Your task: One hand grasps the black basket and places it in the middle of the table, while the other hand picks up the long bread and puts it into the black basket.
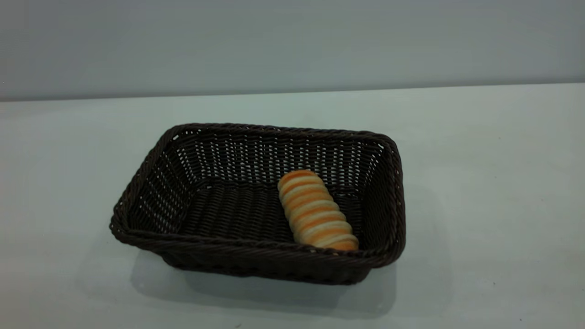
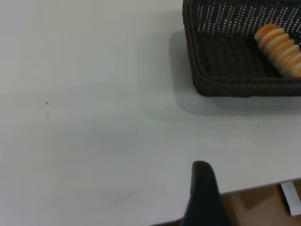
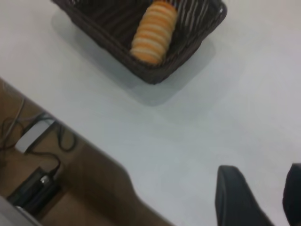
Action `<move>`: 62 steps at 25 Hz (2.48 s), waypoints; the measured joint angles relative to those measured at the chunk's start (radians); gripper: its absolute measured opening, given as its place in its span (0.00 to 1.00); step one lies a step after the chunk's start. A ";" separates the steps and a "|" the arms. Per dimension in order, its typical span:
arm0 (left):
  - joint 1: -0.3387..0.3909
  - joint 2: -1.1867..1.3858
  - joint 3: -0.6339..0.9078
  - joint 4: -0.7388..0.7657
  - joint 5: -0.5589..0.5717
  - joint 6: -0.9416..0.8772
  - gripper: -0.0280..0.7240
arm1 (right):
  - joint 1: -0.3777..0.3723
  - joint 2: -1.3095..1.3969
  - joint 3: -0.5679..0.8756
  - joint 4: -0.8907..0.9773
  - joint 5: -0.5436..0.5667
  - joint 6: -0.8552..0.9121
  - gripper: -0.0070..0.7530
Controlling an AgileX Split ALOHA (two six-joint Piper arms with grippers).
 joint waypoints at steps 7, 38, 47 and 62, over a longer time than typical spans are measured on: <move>0.000 -0.011 0.059 0.000 0.000 0.026 0.80 | 0.000 -0.003 0.000 -0.017 0.043 0.004 0.32; 0.000 -0.011 0.102 0.000 -0.027 0.108 0.77 | 0.000 -0.003 0.000 -0.017 0.044 0.005 0.32; 0.055 -0.056 0.102 0.000 -0.029 0.108 0.77 | -0.118 -0.003 0.000 -0.016 0.044 0.005 0.32; 0.262 -0.070 0.102 0.000 -0.028 0.108 0.77 | -0.489 -0.003 0.000 -0.016 0.044 0.005 0.32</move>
